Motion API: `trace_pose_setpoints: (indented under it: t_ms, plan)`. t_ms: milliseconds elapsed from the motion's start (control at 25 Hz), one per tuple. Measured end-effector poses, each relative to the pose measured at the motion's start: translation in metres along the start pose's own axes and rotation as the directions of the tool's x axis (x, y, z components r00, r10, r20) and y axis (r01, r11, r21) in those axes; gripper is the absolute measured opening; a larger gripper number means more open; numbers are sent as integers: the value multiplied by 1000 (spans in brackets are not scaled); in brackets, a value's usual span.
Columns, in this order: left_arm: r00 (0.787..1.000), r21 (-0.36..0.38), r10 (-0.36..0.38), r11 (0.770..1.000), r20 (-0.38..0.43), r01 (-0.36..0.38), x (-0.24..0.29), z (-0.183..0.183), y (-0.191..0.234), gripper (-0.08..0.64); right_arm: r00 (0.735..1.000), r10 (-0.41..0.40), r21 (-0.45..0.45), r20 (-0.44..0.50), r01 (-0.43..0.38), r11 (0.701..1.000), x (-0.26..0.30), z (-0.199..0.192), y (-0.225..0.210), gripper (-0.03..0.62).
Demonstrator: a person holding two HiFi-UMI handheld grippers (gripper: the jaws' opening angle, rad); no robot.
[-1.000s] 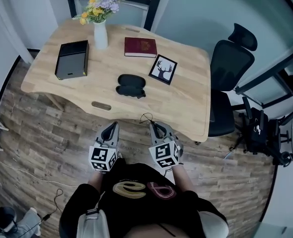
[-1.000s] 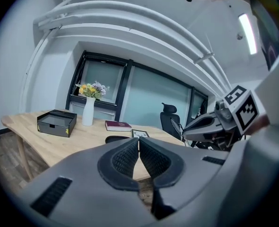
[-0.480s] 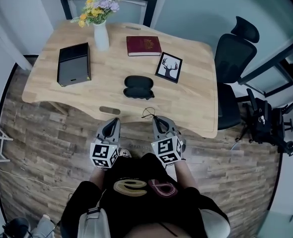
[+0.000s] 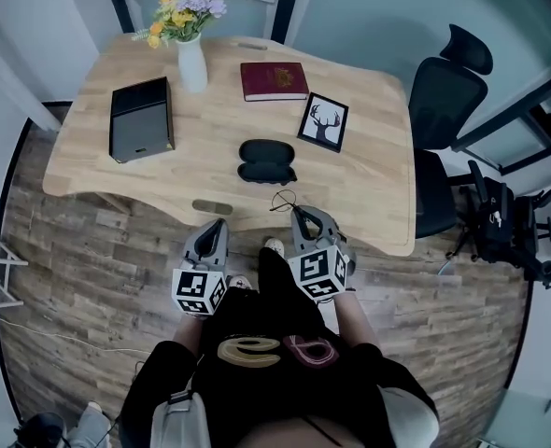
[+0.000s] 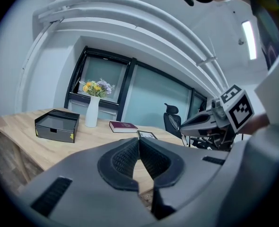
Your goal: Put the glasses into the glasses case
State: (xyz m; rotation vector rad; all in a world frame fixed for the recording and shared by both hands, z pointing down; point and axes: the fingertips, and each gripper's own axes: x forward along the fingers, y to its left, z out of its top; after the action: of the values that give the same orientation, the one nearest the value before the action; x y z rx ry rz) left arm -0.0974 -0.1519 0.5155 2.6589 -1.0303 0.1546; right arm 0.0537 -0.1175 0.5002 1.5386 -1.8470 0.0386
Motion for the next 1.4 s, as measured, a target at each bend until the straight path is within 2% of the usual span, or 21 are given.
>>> trace_pose_setpoints:
  t_ms: [360,760,880,1080,1400]
  plan:
    - [998,-1,65,998,0,-65,27,7,12,18,999,45,-84,10,-44,996,35,11,-24,15]
    - [993,3,119,993,9,-119,67,24,20,18,995,98,-174,-29,-102,979,80,10,-55,15]
    - [989,-4,148,989,3,-148,73,23,25,18,992,116,-212,-42,-122,970,94,8,-61,15]
    - [978,-10,208,978,-1,-208,77,22,33,18,978,198,-257,-72,-210,943,121,11,-62,15]
    - [956,-19,294,956,22,-294,82,28,40,18,966,240,-345,-92,-258,903,155,15,-65,15]
